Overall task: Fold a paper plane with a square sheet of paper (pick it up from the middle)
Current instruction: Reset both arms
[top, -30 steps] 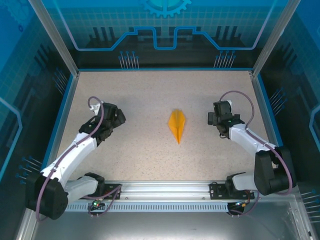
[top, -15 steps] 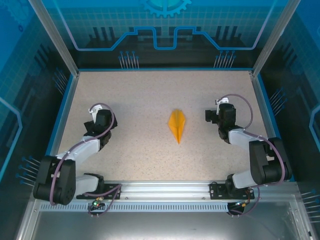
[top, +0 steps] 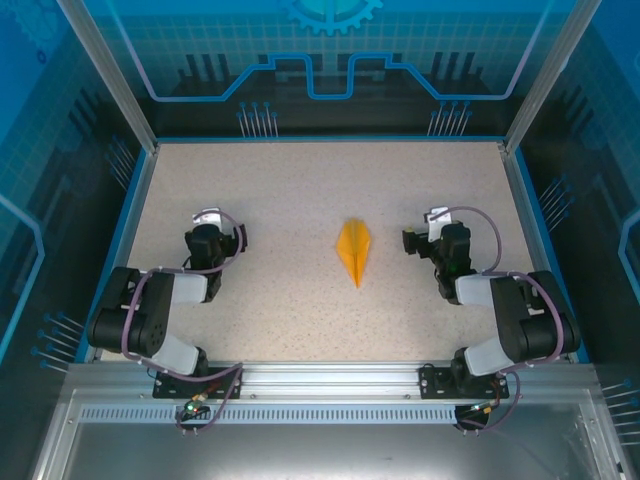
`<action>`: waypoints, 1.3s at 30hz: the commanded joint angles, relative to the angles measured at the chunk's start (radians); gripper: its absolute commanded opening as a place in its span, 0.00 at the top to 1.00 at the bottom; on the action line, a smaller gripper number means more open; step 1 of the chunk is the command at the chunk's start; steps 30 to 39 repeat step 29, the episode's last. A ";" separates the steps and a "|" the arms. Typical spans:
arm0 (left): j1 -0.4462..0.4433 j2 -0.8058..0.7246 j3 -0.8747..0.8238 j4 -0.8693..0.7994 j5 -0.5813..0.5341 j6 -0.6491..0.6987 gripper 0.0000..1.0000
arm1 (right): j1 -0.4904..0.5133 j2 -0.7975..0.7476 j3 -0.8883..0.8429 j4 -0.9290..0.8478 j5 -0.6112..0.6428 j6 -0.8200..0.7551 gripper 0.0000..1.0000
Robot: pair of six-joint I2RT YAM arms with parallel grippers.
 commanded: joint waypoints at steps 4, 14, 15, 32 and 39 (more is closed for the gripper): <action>0.021 -0.003 -0.005 0.097 0.056 0.007 0.02 | -0.023 0.016 0.022 0.049 0.079 0.045 0.00; 0.021 -0.005 -0.004 0.091 0.057 0.006 0.02 | -0.024 0.016 0.023 0.050 0.076 0.044 0.00; 0.020 -0.005 -0.003 0.090 0.057 0.006 0.01 | -0.022 0.016 0.024 0.049 0.076 0.044 0.01; 0.020 -0.005 -0.004 0.090 0.057 0.006 0.01 | -0.024 0.016 0.024 0.047 0.075 0.046 0.01; 0.020 -0.005 -0.004 0.090 0.057 0.006 0.01 | -0.024 0.016 0.024 0.047 0.075 0.046 0.01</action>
